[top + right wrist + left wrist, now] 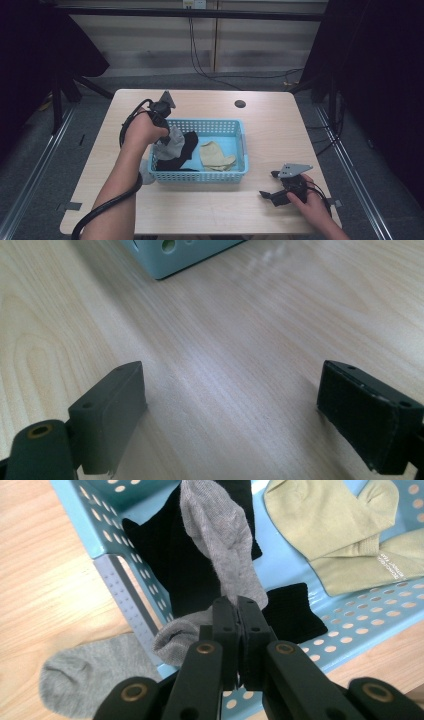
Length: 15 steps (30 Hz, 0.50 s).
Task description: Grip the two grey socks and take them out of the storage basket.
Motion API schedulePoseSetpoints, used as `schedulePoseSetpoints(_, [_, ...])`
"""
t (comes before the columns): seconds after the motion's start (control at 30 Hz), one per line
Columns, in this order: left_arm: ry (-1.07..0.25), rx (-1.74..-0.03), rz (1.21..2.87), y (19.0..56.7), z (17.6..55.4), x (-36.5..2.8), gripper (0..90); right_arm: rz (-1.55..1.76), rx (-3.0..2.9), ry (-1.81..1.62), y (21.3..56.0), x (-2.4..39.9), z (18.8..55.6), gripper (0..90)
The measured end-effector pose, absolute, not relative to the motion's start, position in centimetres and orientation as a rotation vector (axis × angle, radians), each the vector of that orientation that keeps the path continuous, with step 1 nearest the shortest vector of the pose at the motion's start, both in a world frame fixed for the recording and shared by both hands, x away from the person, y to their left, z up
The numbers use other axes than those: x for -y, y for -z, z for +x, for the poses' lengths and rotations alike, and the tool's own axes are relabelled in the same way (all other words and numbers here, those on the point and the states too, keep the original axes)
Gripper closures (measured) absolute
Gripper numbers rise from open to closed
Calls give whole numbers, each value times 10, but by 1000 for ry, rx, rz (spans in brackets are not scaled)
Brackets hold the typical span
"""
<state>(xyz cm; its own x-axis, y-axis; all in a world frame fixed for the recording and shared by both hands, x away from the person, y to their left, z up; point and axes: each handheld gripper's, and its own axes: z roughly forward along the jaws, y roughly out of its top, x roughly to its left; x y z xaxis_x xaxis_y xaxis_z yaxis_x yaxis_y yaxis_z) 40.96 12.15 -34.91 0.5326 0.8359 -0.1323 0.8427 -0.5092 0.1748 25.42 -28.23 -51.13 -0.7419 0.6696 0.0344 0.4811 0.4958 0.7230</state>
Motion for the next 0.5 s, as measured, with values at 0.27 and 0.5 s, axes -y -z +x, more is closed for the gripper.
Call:
schedulePoseSetpoints(0.27, [25, -1413, 2565, 338, 411, -124, 882, 980, -2491, -1085, 511, 282, 254, 117])
schedulePoseSetpoints(0.5, [14, -1423, 2559, 326, 412, -127, 882, 979, -2493, -1082, 511, 282, 254, 117])
